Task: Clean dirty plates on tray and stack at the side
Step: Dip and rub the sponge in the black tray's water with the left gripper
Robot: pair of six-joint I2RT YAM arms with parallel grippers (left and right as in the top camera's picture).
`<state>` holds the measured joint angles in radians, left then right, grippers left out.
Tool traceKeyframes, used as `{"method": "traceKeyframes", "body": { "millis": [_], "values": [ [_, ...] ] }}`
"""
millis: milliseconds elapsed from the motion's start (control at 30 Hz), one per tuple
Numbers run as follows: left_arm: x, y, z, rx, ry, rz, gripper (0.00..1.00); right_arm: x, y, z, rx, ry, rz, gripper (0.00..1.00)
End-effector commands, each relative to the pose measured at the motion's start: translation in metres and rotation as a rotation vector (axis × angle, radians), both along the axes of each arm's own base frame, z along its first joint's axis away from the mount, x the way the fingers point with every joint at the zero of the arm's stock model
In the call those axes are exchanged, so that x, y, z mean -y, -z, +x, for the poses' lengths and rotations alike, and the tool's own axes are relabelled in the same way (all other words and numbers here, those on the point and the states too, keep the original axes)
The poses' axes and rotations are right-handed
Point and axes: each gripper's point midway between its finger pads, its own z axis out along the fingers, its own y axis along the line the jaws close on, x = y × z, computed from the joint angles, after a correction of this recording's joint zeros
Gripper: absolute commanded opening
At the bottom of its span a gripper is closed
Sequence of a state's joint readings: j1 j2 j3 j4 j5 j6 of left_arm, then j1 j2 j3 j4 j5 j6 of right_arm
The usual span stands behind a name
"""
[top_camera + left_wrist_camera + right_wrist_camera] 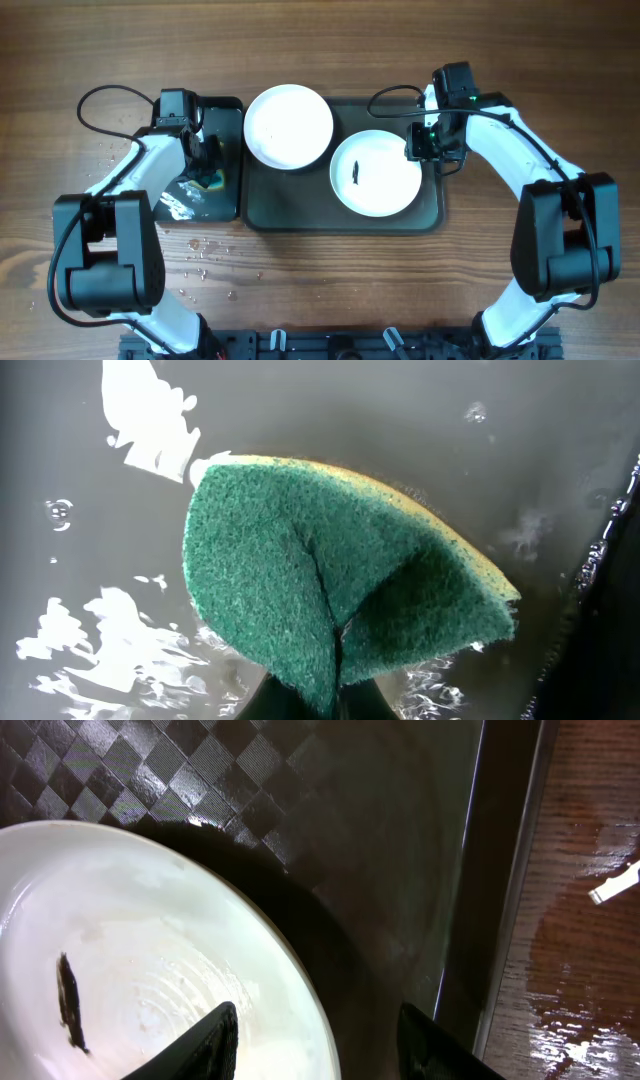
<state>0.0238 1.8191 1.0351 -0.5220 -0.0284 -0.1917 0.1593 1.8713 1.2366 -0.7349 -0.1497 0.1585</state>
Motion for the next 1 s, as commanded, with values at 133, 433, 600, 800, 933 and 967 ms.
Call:
{"method": "traceKeyframes", "body": {
  "millis": [133,433,600,800,933,967],
  "values": [
    [-0.012,-0.02,0.003,0.001,-0.016,0.051,0.25,-0.001,-0.008,0.005,0.027,-0.001,0.012,0.52],
    [-0.011,-0.031,-0.007,-0.01,-0.015,0.051,0.52,-0.001,-0.008,0.005,0.027,-0.001,0.012,0.52],
    [-0.011,-0.016,-0.015,-0.018,-0.015,0.05,0.54,-0.001,-0.008,0.005,0.026,-0.001,0.012,0.52],
    [-0.01,0.002,-0.025,-0.015,-0.017,0.05,0.51,-0.001,-0.008,0.005,0.026,-0.001,0.012,0.52],
    [-0.01,0.003,-0.023,0.0,-0.018,0.05,0.05,-0.001,-0.008,0.005,0.026,-0.001,0.012,0.52],
    [-0.01,0.002,-0.022,0.003,-0.017,0.05,0.04,-0.001,-0.008,0.005,0.026,-0.001,0.012,0.52]
  ]
}}
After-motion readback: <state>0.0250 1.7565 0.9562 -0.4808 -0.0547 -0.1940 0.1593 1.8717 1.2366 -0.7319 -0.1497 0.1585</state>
